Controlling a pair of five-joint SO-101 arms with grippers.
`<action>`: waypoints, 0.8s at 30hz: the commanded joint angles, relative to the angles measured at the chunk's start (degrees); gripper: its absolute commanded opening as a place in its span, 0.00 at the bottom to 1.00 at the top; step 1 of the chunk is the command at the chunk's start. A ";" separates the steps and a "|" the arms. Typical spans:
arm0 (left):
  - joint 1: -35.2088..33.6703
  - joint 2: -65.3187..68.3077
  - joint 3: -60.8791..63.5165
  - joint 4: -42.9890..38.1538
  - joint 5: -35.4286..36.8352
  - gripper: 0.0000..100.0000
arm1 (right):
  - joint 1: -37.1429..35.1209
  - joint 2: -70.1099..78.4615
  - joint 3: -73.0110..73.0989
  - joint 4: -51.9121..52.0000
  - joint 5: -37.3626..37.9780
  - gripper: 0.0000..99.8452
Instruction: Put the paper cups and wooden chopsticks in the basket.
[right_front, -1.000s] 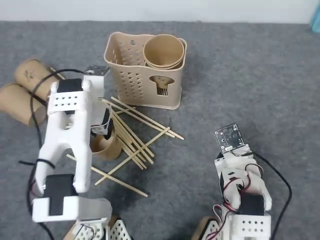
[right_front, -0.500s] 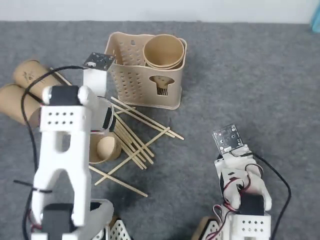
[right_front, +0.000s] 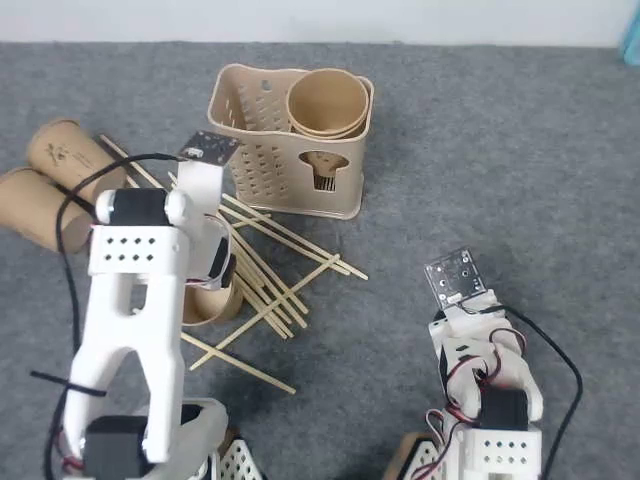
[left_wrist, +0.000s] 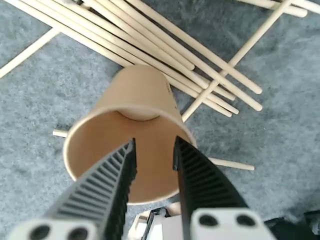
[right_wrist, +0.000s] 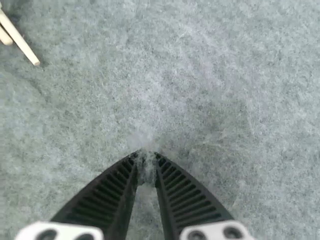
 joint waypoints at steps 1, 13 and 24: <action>-0.09 -2.29 -1.54 0.88 -1.32 0.12 | 0.66 -0.66 -0.35 0.48 1.93 0.01; 0.44 -2.29 -4.44 -0.88 -1.58 0.12 | 0.75 -0.75 -0.26 0.40 2.37 0.01; 8.62 -2.29 -4.18 -1.23 -1.67 0.12 | 0.75 -0.75 -0.09 0.48 2.37 0.01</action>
